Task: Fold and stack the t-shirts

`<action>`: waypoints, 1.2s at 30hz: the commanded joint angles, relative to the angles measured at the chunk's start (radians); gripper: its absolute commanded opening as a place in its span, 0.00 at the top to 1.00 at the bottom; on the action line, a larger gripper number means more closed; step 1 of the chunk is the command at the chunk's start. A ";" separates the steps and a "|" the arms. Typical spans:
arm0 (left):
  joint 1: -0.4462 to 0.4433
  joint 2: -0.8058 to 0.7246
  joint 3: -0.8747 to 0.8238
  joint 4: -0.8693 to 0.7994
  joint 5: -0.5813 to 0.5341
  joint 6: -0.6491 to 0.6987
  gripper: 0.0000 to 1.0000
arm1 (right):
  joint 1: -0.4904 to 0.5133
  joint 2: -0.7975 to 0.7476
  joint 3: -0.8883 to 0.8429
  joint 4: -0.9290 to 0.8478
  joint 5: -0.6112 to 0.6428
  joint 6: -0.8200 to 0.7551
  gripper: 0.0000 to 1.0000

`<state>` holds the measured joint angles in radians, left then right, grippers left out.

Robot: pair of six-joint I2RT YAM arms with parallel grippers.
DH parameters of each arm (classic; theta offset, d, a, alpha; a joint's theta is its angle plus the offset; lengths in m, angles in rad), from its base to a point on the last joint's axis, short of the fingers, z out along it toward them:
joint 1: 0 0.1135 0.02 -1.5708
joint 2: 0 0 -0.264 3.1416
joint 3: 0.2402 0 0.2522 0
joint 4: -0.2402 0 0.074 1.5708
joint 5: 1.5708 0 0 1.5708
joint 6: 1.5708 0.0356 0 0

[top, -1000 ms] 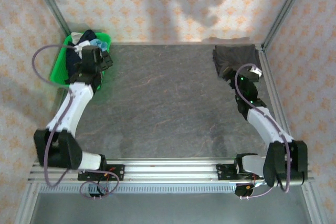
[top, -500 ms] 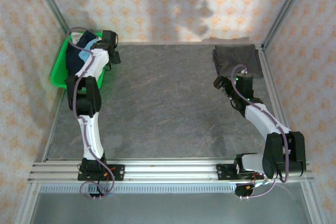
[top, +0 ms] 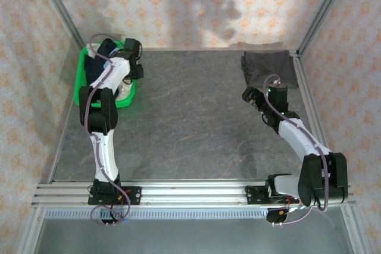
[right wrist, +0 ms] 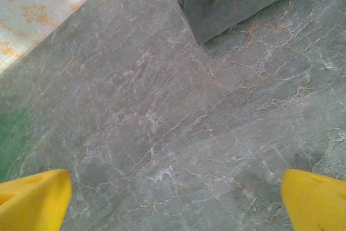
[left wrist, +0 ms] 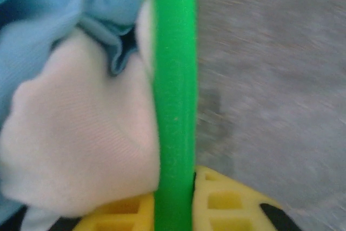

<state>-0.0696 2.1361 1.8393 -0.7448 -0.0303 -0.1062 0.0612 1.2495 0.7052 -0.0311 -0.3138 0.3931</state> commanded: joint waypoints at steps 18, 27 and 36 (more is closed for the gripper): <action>-0.315 -0.374 -0.337 0.149 0.390 0.044 0.17 | 0.174 0.235 0.334 -0.108 -0.050 -0.069 0.05; -0.099 -0.703 -0.704 0.317 0.254 -0.286 0.00 | 0.304 0.660 0.831 -0.346 0.012 -0.188 0.12; 0.025 -0.759 -0.905 0.383 0.239 -0.360 0.00 | 0.323 0.884 1.093 -0.447 0.006 -0.199 0.18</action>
<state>-0.0448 1.3727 0.9398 -0.4320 0.2012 -0.4229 0.3740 2.1021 1.7382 -0.4076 -0.3286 0.2111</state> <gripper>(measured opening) 0.998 0.822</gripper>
